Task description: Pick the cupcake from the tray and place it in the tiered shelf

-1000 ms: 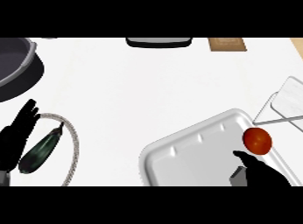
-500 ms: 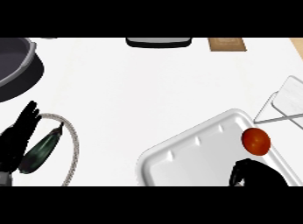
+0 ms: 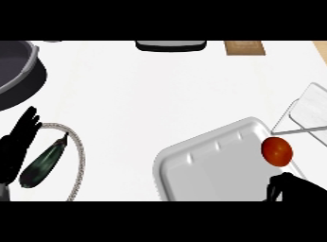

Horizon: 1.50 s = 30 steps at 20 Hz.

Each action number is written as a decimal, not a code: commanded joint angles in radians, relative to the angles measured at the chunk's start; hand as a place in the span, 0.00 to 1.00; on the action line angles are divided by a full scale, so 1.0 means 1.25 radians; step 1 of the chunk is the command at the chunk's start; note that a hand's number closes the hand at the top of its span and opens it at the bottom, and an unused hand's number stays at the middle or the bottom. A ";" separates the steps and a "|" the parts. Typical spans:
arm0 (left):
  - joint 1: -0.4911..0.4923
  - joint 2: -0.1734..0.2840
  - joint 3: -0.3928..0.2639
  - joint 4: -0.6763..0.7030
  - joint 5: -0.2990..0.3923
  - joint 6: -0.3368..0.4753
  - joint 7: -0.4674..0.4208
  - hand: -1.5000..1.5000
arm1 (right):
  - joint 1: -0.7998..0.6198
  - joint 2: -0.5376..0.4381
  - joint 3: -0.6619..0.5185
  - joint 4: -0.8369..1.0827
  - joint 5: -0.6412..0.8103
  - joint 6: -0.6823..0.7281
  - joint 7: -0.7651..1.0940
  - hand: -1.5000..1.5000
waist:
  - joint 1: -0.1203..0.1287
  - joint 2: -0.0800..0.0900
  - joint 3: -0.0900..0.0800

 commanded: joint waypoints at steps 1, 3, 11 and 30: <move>0.015 -0.036 -0.024 -0.044 -0.038 0.035 0.025 0.50 | -0.062 0.041 0.026 0.008 0.059 -0.010 0.072 1.00 | 0.004 0.000 0.000; -0.016 -0.017 0.015 0.027 -0.011 -0.002 -0.012 0.50 | -0.146 0.040 -0.111 0.079 0.005 -0.036 0.015 1.00 | 0.005 0.003 0.000; 0.008 -0.027 0.014 0.027 -0.028 -0.013 -0.020 0.50 | -0.225 0.064 -0.130 -0.128 -0.049 0.034 0.176 1.00 | 0.001 0.000 0.000; 0.034 -0.013 0.031 -0.001 -0.028 -0.021 -0.010 0.50 | -0.705 0.064 -0.409 -0.208 -0.112 0.196 0.300 1.00 | -0.014 -0.013 -0.002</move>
